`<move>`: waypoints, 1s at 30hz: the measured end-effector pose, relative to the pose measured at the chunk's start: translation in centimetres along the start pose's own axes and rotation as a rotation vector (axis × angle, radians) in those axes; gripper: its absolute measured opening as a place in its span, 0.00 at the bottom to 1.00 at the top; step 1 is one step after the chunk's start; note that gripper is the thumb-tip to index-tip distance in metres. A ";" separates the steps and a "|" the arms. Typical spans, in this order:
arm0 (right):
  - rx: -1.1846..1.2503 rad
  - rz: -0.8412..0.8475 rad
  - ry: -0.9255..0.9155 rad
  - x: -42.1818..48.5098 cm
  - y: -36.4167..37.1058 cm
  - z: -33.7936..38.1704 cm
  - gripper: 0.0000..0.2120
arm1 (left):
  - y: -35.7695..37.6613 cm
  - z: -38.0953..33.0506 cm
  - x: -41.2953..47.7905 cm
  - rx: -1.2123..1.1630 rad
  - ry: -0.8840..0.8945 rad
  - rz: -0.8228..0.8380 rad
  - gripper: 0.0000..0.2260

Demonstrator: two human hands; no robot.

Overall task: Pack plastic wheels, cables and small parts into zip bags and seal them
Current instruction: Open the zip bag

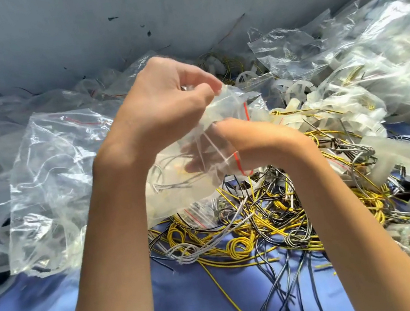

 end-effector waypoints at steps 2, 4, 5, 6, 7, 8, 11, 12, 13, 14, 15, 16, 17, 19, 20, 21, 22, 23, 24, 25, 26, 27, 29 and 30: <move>0.152 -0.034 -0.016 -0.7 -0.8 0.0 0.02 | -0.2 0.2 0.1 -0.010 -0.008 -0.009 0.13; 0.244 -0.083 -0.059 -1.1 -1.6 0.1 0.06 | -0.3 0.3 0.2 -0.015 -0.016 -0.030 0.13; 0.296 -0.100 -0.092 -1.1 -1.9 0.1 0.10 | -0.3 0.3 0.2 -0.019 -0.022 -0.035 0.13; 0.318 -0.126 -0.115 -1.1 -2.0 0.3 0.11 | -0.2 0.3 0.3 -0.021 -0.028 -0.037 0.13; 0.320 -0.165 -0.129 -1.0 -2.0 0.5 0.10 | -0.1 0.3 0.3 -0.015 -0.031 -0.037 0.13; 0.298 -0.220 -0.135 -0.7 -1.8 0.7 0.06 | -0.1 0.2 0.3 -0.007 -0.030 -0.035 0.13; 0.238 -0.313 -0.141 -0.2 -0.6 1.8 0.12 | 0.0 0.1 0.2 0.009 -0.012 -0.020 0.14; 0.249 -0.291 -0.171 -0.3 -0.1 2.3 0.13 | 0.0 0.1 0.1 0.012 -0.003 -0.016 0.13; 0.218 -0.269 -0.207 -0.2 0.3 2.6 0.14 | 0.0 0.1 0.1 0.016 0.005 -0.013 0.13; 0.171 -0.244 -0.216 -0.3 0.5 2.7 0.14 | -0.1 0.1 0.1 0.021 0.008 -0.014 0.13; 0.115 -0.204 -0.205 -0.4 0.4 2.6 0.16 | -0.1 0.2 0.1 0.031 0.007 -0.022 0.13; 0.056 -0.180 -0.173 -0.4 0.3 2.4 0.15 | -0.2 0.4 0.1 0.043 0.002 -0.037 0.13; 0.015 -0.186 -0.143 -0.5 -0.1 2.0 0.12 | -0.4 0.6 0.3 0.058 -0.009 -0.062 0.13; 0.072 -0.281 -0.134 -0.4 -1.0 1.5 0.06 | -0.9 1.2 0.5 0.088 -0.041 -0.140 0.13; 0.145 -0.329 -0.153 -0.5 -1.5 1.5 0.06 | -1.1 1.4 0.6 0.100 -0.057 -0.183 0.13; 0.206 -0.379 -0.159 -0.7 -1.9 1.4 0.06 | -1.3 1.6 0.6 0.117 -0.074 -0.225 0.12; 0.247 -0.439 -0.151 -1.0 -2.4 1.0 0.06 | -1.5 1.9 0.6 0.142 -0.095 -0.267 0.11; 0.247 -0.478 -0.123 -1.2 -2.9 0.3 0.06 | -1.7 2.2 0.6 0.169 -0.116 -0.303 0.12; 0.214 -0.478 -0.070 -1.6 -3.4 -0.4 0.09 | -2.0 2.5 0.6 0.196 -0.137 -0.325 0.13; 0.161 -0.426 -0.006 -2.0 -3.8 -1.3 0.12 | -2.1 2.8 0.6 0.222 -0.157 -0.333 0.14; 0.107 -0.325 0.056 -2.5 -4.1 -2.2 0.15 | -2.2 3.0 0.6 0.248 -0.175 -0.330 0.15; 0.064 -0.195 0.116 -3.1 -4.1 -3.0 0.15 | -2.2 3.1 0.7 0.268 -0.187 -0.323 0.16; -0.020 0.053 0.202 -3.9 -3.4 -4.1 0.12 | -2.0 3.1 0.8 0.284 -0.193 -0.307 0.17; -0.066 0.125 0.222 -3.9 -3.0 -4.3 0.11 | -1.9 3.1 0.9 0.282 -0.191 -0.300 0.17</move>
Point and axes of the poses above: each hand's wrist, its own x-axis towards the middle knuckle, its own y-axis out of the palm, z = x × y, the point moved 3 cm from there along x, towards the middle knuckle, and after that the axes turned 7 degrees about -x, right-handed, at the moved point
